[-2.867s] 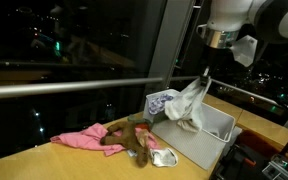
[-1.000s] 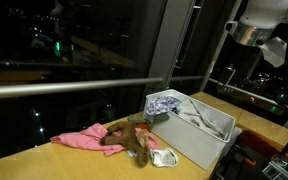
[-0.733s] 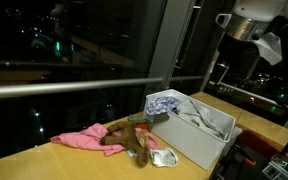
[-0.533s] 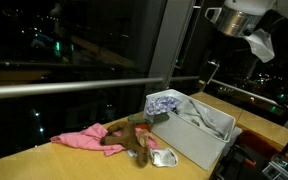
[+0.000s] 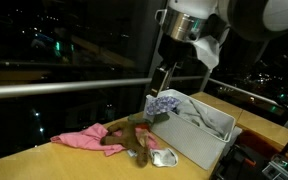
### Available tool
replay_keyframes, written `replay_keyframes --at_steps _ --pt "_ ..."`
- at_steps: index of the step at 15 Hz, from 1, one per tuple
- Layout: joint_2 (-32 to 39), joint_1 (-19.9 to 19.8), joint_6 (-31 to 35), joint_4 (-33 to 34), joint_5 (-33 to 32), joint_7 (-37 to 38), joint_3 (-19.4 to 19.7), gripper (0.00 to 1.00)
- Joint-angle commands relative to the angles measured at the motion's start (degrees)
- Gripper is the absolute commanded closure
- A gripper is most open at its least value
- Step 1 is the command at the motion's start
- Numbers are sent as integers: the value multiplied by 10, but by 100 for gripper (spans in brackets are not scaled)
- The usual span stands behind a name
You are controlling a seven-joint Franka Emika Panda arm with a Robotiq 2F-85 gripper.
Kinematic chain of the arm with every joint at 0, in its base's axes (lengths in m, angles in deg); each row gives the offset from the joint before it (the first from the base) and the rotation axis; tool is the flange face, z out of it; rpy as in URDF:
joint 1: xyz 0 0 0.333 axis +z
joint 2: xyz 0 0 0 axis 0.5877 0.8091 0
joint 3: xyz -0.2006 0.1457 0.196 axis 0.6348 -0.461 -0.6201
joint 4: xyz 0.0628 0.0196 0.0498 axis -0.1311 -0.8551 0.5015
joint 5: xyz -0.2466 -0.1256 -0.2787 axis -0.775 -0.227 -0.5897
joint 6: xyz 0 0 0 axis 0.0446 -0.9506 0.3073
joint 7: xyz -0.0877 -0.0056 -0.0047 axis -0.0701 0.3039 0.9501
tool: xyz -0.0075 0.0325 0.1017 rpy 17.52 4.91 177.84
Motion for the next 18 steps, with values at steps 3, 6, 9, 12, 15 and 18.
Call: replay_keyframes --at_steps 3,6,9,12,15,18 --pt "144 45 34 120 23 -26 41 0" --pt "180 53 56 125 33 -32 66 0" --pt "206 49 97 106 43 -35 86 0" --pt "245 48 138 104 60 -40 99 0" --pt "274 59 172 101 67 -38 110 0" --pt "287 74 191 93 64 -30 123 0"
